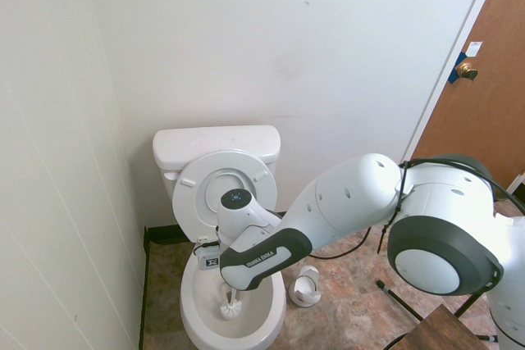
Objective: Clean the toilet
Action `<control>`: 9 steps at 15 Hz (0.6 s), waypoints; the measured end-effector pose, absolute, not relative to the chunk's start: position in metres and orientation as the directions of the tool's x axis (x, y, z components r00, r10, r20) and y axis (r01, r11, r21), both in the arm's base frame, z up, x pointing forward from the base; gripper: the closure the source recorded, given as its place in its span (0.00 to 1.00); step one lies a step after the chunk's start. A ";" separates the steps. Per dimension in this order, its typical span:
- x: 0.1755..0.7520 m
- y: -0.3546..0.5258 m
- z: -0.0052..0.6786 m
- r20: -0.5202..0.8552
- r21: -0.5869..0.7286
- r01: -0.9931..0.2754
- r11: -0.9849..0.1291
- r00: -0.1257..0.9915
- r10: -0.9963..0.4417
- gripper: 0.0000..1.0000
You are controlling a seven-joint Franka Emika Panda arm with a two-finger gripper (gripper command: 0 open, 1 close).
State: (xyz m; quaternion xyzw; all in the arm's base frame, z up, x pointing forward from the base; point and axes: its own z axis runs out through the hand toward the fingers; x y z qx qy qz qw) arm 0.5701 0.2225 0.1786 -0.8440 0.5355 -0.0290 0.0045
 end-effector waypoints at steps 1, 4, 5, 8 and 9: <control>0.570 0.214 0.178 0.044 -0.034 -0.909 -0.416 0.414 -0.909 1.00; 0.581 0.174 0.176 0.041 -0.028 -0.927 -0.374 0.372 -0.927 1.00; 0.585 0.161 0.176 0.037 -0.028 -0.931 -0.363 0.362 -0.931 1.00; 0.597 0.129 0.180 0.025 -0.041 -0.945 -0.323 0.323 -0.946 1.00; 0.604 0.118 0.183 0.022 -0.052 -0.951 -0.306 0.305 -0.952 1.00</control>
